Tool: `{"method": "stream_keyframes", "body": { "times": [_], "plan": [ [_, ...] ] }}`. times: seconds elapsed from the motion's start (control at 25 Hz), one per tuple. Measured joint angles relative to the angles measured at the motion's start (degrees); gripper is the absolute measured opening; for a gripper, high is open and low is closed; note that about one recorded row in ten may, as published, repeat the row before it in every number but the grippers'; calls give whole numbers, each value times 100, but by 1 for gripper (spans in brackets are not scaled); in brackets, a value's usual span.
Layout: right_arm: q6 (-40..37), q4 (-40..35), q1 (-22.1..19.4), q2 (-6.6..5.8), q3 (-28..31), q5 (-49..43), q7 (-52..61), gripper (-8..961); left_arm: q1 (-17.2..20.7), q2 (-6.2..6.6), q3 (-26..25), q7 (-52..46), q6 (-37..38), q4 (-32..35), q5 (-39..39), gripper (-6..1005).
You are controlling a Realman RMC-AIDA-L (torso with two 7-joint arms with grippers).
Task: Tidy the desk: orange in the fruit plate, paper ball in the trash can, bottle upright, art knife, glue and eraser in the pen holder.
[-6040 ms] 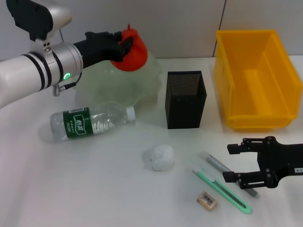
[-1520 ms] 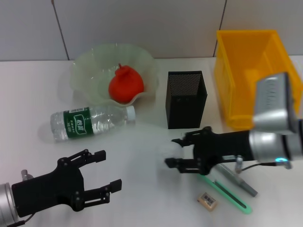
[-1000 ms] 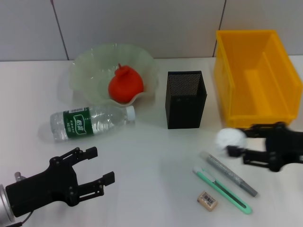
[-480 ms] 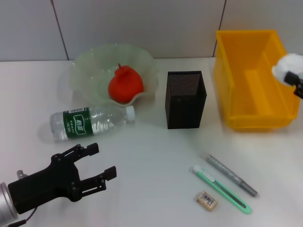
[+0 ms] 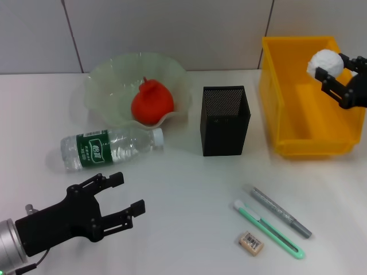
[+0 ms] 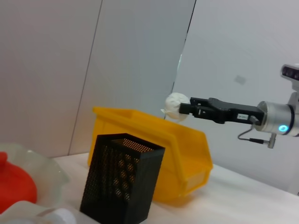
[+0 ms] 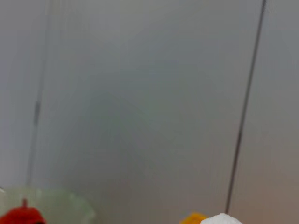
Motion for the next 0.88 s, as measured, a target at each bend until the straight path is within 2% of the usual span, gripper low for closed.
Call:
{"method": "stream_keyframes", "body": {
  "times": [0.24,0.64,0.88],
  "plan": [
    [310,161,146,-9,-12,-8,-28,588,-30,-2,0,22,-61,-3,2,855],
    [337,272,165,-3,44,38,-17,732,-117,12,-21,26,-199,-3,2,854],
    [-61,181,-1,-6,48,275,137,748,-174,31,-51,19,-204,-3,3,854]
  ]
}}
